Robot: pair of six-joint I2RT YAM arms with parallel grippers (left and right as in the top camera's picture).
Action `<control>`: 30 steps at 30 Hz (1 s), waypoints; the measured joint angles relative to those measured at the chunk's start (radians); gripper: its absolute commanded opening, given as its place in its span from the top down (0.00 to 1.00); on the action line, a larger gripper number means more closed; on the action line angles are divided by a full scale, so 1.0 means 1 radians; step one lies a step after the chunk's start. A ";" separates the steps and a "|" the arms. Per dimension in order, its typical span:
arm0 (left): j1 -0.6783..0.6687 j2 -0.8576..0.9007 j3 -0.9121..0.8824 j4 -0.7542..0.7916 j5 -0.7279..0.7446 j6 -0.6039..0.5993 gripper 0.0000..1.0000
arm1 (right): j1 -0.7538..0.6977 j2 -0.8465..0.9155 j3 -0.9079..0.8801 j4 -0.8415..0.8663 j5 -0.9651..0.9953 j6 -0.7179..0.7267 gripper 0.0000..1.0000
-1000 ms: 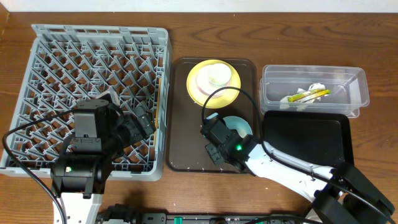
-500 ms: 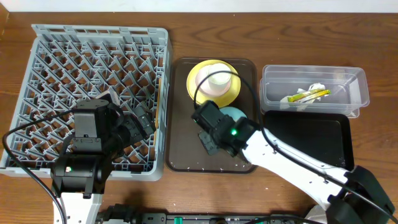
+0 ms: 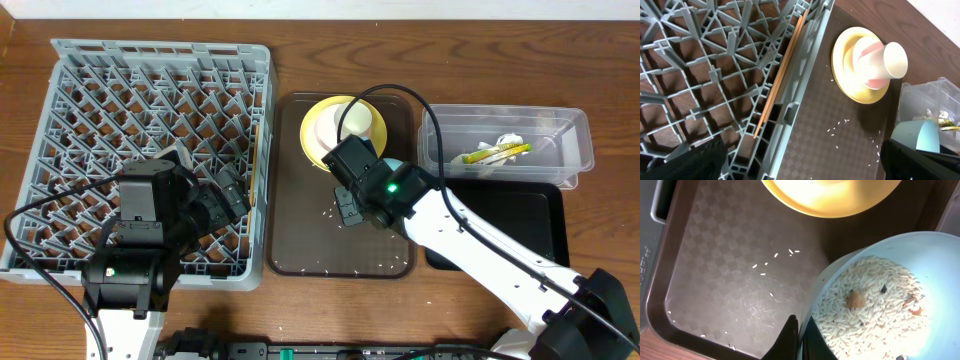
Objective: Sort waste into correct bins and load items into the dishwasher
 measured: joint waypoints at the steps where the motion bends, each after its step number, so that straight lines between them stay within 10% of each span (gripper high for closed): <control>1: 0.000 0.000 0.000 0.000 0.000 0.000 0.01 | 0.000 0.000 -0.011 0.014 0.000 0.004 0.99; 12: 0.000 0.000 0.000 0.000 0.000 0.000 0.01 | 0.085 0.072 -0.294 0.303 0.008 0.019 0.99; 18: 0.000 0.000 0.000 0.000 0.000 0.000 0.01 | 0.117 0.082 -0.296 0.315 0.022 0.012 0.56; 30: 0.000 0.000 0.000 0.000 0.000 0.000 0.01 | 0.106 0.083 -0.253 0.233 0.010 -0.021 0.53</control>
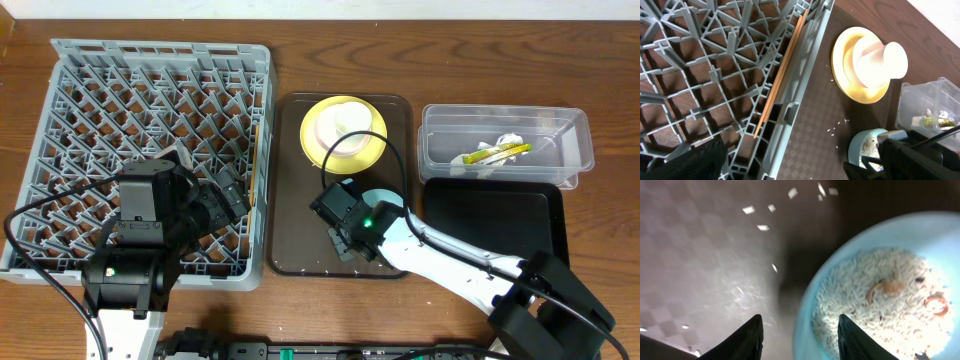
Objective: Sort waste into correct bins and load items into the dishwasher
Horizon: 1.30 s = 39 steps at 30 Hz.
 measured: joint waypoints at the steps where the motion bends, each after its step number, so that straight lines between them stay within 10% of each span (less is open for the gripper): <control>1: 0.000 0.000 0.000 0.000 0.000 0.000 0.01 | 0.000 0.000 0.008 0.001 -0.002 -0.005 0.51; 23: 0.000 0.000 0.000 0.000 0.000 0.000 0.01 | -0.003 -0.001 0.103 -0.086 -0.003 -0.050 0.51; 39: 0.000 0.000 0.000 0.000 0.000 0.000 0.00 | -0.003 -0.001 -0.042 0.052 -0.005 -0.041 0.87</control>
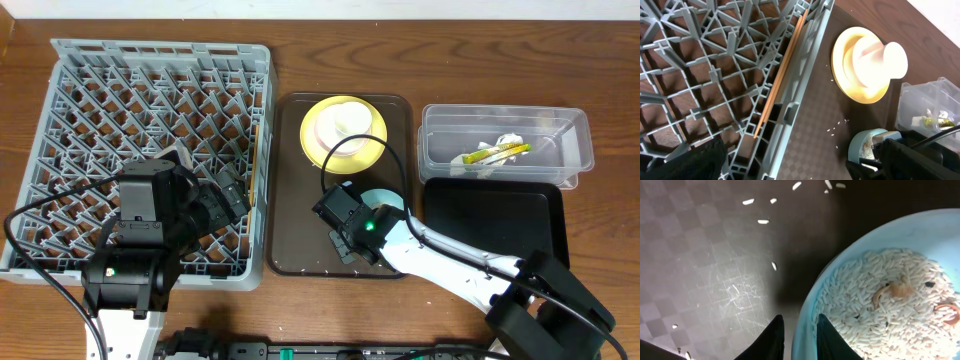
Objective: Sort waste into correct bins and load items into the dishwasher
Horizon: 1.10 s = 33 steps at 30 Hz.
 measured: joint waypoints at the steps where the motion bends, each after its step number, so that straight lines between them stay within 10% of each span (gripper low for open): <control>1: 0.000 0.000 0.000 0.000 0.000 0.000 0.01 | 0.000 0.000 0.000 -0.002 -0.003 0.002 0.91; 24: 0.000 0.000 0.000 0.000 0.000 0.000 0.01 | -0.053 -0.159 0.267 -0.284 -0.063 0.000 0.99; 33: 0.000 0.000 0.000 0.000 0.000 0.000 0.01 | -0.519 -0.234 0.274 -0.388 -0.448 -0.087 0.99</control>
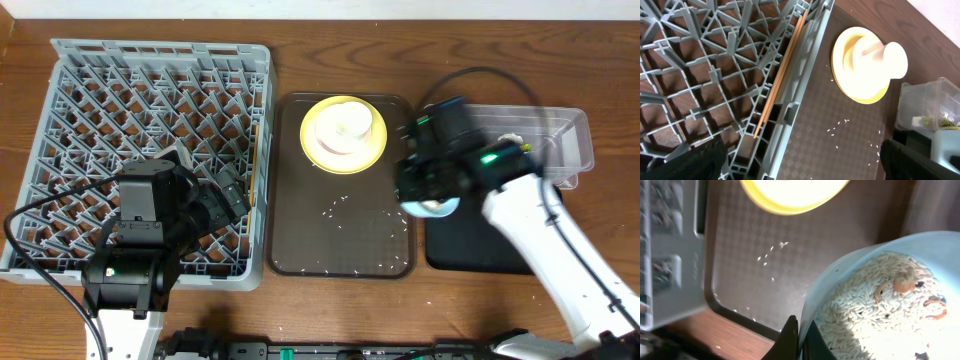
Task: Sort waste into correct bins and load items into the dishwasher
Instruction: 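Carry the blue bowl over the black tray with the right gripper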
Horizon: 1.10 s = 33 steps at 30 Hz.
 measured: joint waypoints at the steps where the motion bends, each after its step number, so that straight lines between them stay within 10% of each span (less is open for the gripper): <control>1: 0.000 0.000 0.000 0.000 0.000 0.000 0.01 | -0.040 0.000 0.000 -0.001 -0.030 -0.008 0.99; 33: 0.000 0.000 0.000 0.000 0.000 0.000 0.01 | -0.924 -0.113 -0.507 0.240 -0.766 -0.238 0.99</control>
